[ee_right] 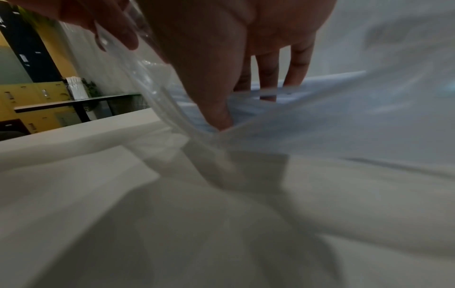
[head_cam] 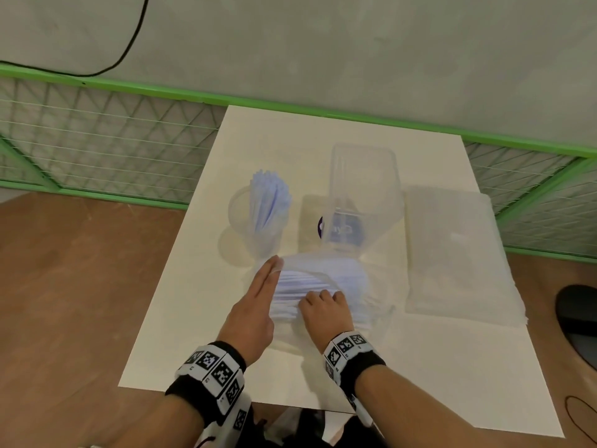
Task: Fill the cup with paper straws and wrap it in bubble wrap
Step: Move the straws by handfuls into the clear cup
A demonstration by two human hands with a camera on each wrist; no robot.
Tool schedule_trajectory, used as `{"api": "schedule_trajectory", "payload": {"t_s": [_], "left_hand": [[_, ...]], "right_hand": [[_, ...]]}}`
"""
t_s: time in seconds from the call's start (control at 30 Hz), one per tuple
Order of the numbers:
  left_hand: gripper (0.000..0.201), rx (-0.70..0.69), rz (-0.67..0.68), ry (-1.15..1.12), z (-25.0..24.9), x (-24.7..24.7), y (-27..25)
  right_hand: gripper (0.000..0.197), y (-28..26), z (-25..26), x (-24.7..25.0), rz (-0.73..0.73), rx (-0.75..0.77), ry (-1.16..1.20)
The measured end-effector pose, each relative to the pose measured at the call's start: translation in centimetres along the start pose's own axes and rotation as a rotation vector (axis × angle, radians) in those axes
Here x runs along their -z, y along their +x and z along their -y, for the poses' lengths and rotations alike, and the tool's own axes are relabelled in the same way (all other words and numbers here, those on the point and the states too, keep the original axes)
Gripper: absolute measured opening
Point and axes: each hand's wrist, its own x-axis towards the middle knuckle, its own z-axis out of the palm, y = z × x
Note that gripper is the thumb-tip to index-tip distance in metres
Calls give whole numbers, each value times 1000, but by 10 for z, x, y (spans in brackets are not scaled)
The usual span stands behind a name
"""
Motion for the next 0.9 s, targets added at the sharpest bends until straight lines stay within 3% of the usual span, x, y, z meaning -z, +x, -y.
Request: {"api": "schedule_trajectory", "payload": {"t_s": [0.2, 0.47, 0.7, 0.9], "left_hand": [[105, 12, -9, 14, 1, 1, 1], [104, 38, 10, 36, 2, 2, 1], [105, 45, 19, 38, 0, 1, 1], [105, 48, 14, 29, 2, 3, 1]], "right_hand": [[33, 8, 3, 0, 71, -52, 3], [26, 14, 6, 6, 128, 11, -92], [22, 10, 7, 8, 104, 66, -79], [33, 7, 0, 6, 33, 43, 49]]}}
